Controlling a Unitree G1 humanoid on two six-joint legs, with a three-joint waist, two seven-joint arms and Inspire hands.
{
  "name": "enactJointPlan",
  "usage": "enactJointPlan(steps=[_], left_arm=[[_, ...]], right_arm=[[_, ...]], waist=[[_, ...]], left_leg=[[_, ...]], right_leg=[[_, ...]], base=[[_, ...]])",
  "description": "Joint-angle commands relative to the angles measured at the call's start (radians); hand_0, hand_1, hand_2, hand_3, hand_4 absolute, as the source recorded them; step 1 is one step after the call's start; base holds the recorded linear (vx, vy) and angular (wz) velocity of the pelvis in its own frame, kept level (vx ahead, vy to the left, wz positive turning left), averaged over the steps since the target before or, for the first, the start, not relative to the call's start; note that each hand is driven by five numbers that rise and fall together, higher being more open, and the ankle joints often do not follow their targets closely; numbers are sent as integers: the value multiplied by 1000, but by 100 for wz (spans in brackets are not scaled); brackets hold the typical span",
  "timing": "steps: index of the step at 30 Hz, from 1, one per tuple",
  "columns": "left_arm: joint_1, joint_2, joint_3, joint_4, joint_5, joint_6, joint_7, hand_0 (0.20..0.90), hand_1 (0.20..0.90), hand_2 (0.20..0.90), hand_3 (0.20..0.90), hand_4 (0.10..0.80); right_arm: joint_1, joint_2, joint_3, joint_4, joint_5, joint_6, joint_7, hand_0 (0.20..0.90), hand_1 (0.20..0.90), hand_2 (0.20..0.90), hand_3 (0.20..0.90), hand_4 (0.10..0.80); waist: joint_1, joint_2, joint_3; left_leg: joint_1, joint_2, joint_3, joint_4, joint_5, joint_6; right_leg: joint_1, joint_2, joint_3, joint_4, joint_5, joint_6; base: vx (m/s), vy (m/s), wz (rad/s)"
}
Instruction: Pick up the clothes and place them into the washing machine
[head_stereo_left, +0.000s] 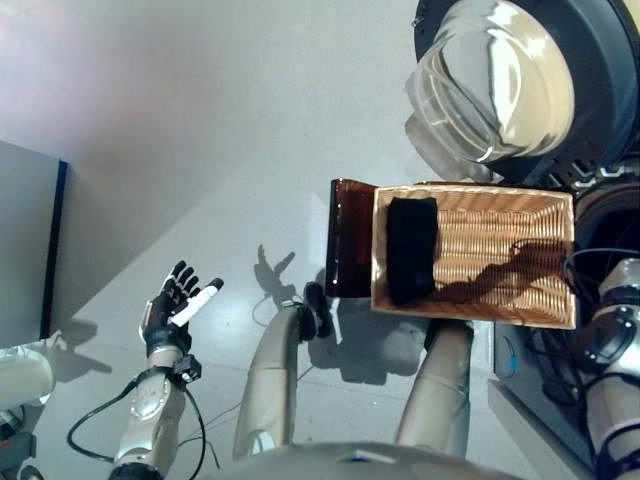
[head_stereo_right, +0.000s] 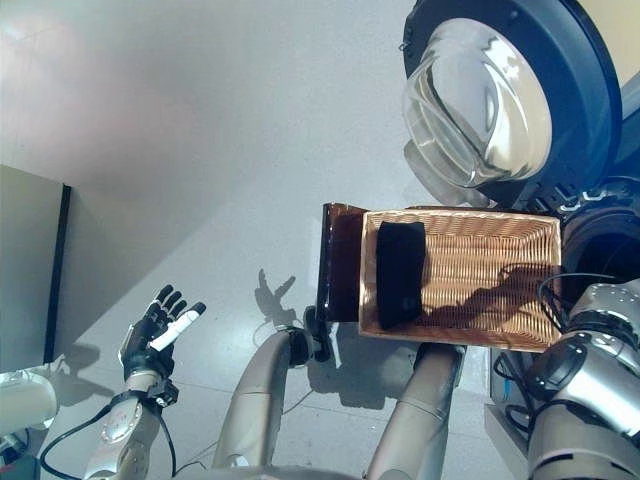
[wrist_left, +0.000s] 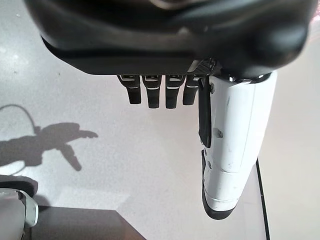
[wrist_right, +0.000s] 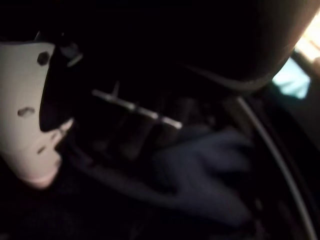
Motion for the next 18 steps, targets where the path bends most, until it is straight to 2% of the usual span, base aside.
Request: enactJointPlan(steps=[1,9,10,18], left_arm=[[29,70,54,-26,-1,-93,15,900,900,900,900,800],[21,69,57,-23,4,-102,23,900,900,900,900,800],[22,68,59,-23,3,-101,22,900,900,900,900,800],[19,53,72,-14,-6,-99,25,900,900,900,900,800]], right_arm=[[39,-188,85,5,-120,-73,29,200,200,200,200,300],[43,-150,117,22,-117,-46,72,200,200,200,200,300],[42,-146,116,22,-110,-45,76,900,900,900,900,800],[63,-85,114,8,-95,-33,99,900,900,900,900,800]], waist=[[-21,3,-56],[-21,-5,-52],[-20,-6,-52],[-20,-13,-43]], left_leg=[[76,31,-70,-25,-42,-108],[70,27,-62,-22,-41,-106],[68,27,-62,-21,-42,-106],[71,27,-62,-20,-38,-105]], right_leg=[[-18,17,37,-98,137,-44],[-22,19,36,-100,142,-46],[-21,20,36,-101,142,-47],[-8,22,33,-106,145,-48]], base=[[0,0,0],[0,0,0],[0,0,0],[0,0,0]])
